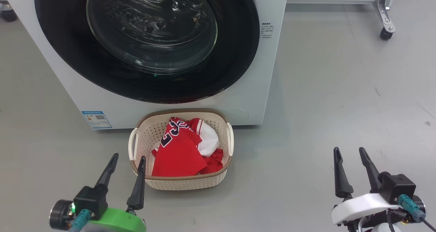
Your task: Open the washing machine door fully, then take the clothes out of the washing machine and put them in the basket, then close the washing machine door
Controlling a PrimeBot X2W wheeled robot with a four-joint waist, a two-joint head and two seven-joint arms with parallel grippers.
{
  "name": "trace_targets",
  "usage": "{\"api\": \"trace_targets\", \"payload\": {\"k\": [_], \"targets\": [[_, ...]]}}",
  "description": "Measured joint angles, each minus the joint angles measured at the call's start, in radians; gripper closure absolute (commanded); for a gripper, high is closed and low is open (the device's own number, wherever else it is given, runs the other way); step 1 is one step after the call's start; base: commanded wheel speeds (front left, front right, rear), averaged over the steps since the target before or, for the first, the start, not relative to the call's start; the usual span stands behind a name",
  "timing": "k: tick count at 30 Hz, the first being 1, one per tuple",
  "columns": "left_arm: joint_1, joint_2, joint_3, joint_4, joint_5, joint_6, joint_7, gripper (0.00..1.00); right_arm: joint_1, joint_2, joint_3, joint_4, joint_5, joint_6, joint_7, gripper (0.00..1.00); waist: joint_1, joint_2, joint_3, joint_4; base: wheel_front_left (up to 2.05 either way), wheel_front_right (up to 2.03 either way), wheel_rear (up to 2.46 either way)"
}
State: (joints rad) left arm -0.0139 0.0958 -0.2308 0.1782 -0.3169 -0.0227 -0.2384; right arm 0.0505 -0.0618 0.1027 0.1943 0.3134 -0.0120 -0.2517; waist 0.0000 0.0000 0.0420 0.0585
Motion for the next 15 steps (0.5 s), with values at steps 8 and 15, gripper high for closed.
{"api": "trace_targets", "payload": {"k": [8, 15], "targets": [[0.011, 0.000, 0.000, -0.011, -0.001, 0.003, 0.001, 0.00, 0.009, -0.001, 0.000, -0.033, 0.000, -0.001, 0.010, 0.00, 0.0000, 0.0000, 0.007, 0.006, 0.00, 0.00, 0.00], [0.013, 0.000, 0.001, -0.021, -0.001, 0.009, 0.001, 0.00, 0.021, -0.002, 0.000, -0.054, 0.000, -0.004, 0.019, 0.00, 0.0000, 0.0000, 0.012, 0.009, 0.00, 0.00, 0.00]]}}
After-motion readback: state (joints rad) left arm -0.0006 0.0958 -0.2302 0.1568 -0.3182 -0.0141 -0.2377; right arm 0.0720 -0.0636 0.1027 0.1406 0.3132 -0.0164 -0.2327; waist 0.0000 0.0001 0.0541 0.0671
